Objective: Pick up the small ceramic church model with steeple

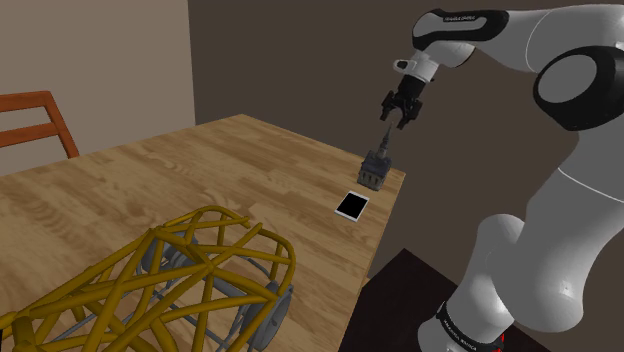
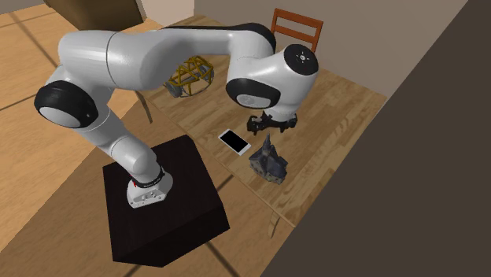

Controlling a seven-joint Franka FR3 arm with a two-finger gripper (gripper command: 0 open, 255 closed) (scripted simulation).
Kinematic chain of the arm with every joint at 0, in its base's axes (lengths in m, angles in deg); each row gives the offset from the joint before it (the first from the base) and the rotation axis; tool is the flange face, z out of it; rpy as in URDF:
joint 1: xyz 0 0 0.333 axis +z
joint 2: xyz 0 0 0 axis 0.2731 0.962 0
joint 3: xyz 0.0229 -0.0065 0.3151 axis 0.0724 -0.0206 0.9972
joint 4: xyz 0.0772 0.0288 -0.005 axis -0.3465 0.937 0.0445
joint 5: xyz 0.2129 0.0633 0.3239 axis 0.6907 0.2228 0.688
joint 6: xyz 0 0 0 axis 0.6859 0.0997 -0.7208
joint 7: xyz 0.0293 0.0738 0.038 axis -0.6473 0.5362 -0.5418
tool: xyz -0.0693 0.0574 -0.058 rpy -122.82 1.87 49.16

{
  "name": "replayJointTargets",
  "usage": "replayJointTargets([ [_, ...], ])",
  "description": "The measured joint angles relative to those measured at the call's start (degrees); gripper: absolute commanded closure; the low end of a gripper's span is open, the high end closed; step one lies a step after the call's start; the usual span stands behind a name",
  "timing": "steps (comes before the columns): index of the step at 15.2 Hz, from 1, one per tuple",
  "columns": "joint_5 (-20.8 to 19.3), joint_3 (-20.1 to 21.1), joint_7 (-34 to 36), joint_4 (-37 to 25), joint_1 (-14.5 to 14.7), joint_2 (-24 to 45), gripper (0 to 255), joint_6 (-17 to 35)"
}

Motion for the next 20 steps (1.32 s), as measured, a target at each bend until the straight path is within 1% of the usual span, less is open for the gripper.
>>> replayJointTargets([
  [5, -0.19, 0.08, -0.96, 3.79, 0.01, -0.28, 0, 3.58],
  [6, -0.19, 0.1, -0.98, 4.0, 0.02, -0.29, 255, 3.78],
  [16, -0.19, 0.15, -0.98, 4.2, 0.04, -0.38, 255, 4.0],
  [20, -0.3, 0.21, -0.38, 2.01, 0.09, -0.39, 255, 1.83],
])
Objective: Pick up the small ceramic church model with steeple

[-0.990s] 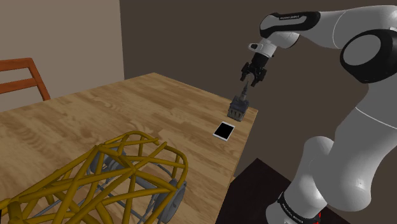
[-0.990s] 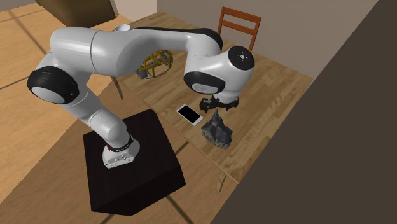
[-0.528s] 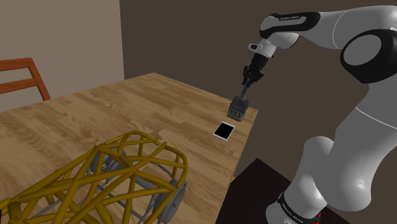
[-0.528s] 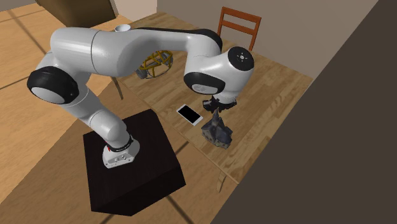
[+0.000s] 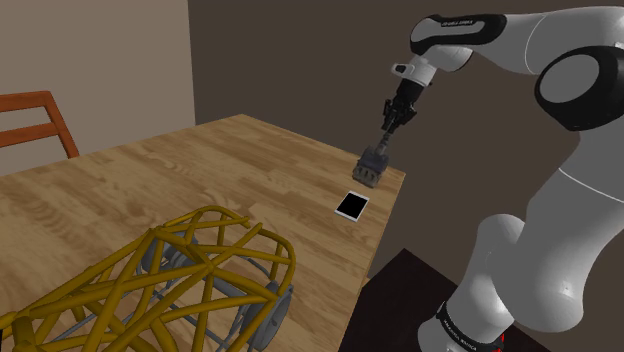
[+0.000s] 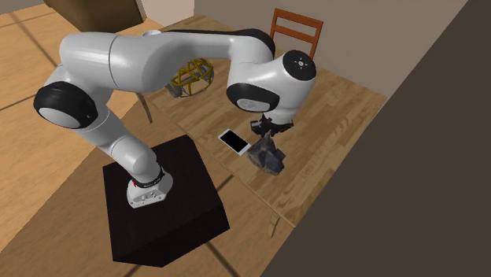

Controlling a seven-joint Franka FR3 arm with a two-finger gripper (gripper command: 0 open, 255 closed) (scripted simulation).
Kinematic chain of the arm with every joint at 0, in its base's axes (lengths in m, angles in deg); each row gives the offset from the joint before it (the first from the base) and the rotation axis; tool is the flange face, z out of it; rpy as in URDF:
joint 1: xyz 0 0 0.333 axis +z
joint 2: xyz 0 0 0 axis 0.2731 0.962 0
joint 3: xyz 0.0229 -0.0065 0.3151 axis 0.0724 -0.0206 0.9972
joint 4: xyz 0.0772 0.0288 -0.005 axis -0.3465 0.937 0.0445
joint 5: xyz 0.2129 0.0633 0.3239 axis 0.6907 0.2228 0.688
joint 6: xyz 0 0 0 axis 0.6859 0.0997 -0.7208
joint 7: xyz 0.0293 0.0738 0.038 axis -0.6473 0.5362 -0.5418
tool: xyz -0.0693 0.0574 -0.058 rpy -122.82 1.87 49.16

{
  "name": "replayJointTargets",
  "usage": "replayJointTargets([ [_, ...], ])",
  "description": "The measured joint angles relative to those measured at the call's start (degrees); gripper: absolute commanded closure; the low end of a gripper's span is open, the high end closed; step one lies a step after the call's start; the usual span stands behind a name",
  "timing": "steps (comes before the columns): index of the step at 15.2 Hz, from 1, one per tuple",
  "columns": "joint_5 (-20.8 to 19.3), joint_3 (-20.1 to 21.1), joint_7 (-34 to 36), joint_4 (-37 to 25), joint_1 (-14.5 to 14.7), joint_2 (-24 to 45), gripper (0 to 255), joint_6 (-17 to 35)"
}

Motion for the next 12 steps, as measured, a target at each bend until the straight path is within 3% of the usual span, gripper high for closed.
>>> replayJointTargets([
  [12, 2.92, -1.51, -0.18, -11.01, -0.56, 3.59, 255, -9.52],
])
